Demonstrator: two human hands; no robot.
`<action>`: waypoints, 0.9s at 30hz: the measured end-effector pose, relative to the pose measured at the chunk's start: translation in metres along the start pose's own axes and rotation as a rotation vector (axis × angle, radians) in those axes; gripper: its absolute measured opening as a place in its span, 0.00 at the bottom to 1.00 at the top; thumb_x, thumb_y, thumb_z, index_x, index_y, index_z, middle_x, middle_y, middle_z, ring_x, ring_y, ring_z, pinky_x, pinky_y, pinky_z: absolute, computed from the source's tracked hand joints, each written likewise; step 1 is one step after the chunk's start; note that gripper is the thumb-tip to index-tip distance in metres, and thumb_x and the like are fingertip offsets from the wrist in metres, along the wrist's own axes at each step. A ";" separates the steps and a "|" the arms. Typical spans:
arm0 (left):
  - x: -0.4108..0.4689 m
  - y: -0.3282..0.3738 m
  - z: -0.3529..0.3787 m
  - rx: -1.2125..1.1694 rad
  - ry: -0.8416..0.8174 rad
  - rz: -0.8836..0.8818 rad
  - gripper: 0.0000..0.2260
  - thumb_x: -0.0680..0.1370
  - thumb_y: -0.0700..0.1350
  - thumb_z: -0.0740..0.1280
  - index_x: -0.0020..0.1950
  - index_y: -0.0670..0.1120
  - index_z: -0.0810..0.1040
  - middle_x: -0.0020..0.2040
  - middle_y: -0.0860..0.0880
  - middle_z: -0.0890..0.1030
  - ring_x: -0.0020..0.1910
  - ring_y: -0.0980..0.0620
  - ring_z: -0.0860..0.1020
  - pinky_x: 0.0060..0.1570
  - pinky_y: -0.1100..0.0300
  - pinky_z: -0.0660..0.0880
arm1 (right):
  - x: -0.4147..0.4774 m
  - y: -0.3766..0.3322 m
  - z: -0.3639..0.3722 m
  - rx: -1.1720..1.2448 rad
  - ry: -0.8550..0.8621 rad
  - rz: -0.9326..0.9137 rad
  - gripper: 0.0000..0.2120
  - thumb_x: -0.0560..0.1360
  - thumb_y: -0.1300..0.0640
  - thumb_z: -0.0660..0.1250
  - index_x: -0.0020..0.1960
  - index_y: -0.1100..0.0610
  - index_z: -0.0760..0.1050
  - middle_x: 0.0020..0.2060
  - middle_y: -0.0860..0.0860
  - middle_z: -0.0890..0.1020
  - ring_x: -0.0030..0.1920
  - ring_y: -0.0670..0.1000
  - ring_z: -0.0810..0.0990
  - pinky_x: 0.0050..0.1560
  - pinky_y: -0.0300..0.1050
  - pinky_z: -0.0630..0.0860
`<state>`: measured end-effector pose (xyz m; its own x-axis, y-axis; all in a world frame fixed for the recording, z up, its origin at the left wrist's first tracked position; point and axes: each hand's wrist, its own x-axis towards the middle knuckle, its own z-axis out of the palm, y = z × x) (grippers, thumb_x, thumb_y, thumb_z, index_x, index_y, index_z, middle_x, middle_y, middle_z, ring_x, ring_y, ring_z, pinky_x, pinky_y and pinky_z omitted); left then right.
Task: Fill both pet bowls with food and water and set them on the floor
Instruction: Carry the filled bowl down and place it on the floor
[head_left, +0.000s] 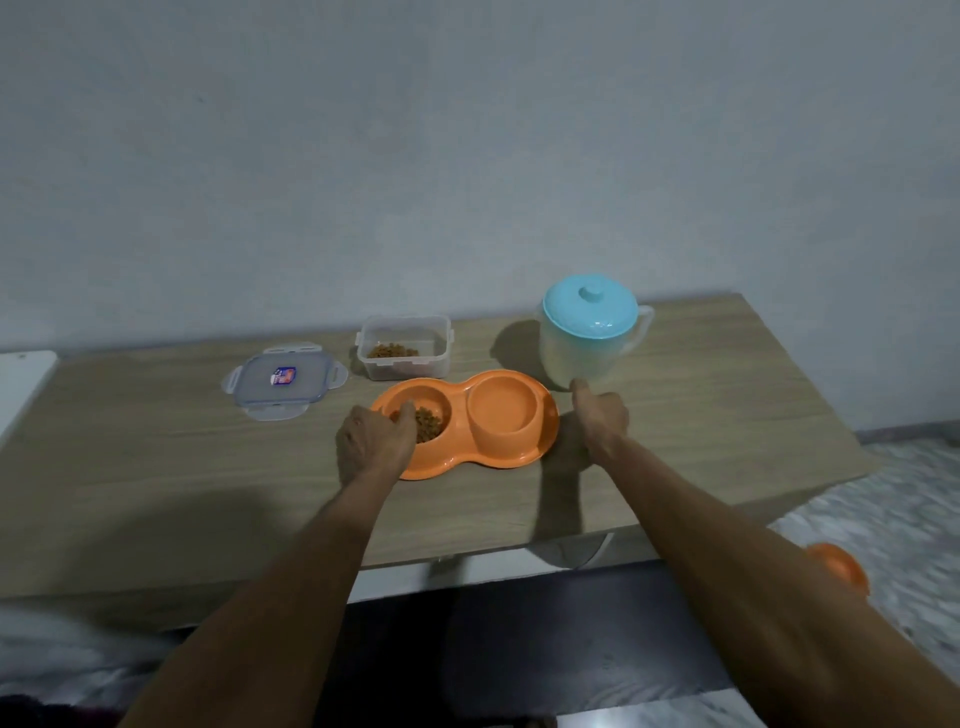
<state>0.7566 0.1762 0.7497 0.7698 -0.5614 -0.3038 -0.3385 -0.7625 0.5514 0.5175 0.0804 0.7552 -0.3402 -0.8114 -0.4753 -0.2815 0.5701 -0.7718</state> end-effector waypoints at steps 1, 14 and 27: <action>0.004 -0.004 -0.002 -0.013 -0.016 -0.035 0.38 0.72 0.67 0.62 0.69 0.38 0.68 0.68 0.38 0.72 0.67 0.37 0.71 0.63 0.43 0.72 | -0.005 0.002 0.007 -0.033 -0.020 -0.008 0.36 0.69 0.37 0.63 0.67 0.62 0.73 0.64 0.61 0.75 0.62 0.63 0.75 0.61 0.53 0.75; 0.030 -0.034 -0.008 -0.153 -0.190 -0.087 0.20 0.64 0.60 0.70 0.45 0.45 0.76 0.47 0.42 0.82 0.46 0.40 0.82 0.46 0.47 0.82 | -0.033 0.010 0.038 -0.133 0.009 -0.001 0.28 0.67 0.47 0.75 0.60 0.64 0.78 0.58 0.61 0.80 0.56 0.62 0.80 0.54 0.60 0.81; -0.062 0.008 0.022 -0.240 -0.291 0.016 0.25 0.66 0.56 0.73 0.57 0.44 0.78 0.56 0.42 0.80 0.52 0.40 0.80 0.53 0.45 0.80 | -0.049 0.061 -0.078 0.036 0.133 0.015 0.24 0.69 0.47 0.74 0.56 0.65 0.79 0.53 0.60 0.81 0.52 0.61 0.81 0.52 0.59 0.82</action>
<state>0.6948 0.1980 0.7557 0.5678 -0.6667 -0.4828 -0.1863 -0.6753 0.7136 0.4473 0.1645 0.7642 -0.4605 -0.7774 -0.4284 -0.2443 0.5750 -0.7808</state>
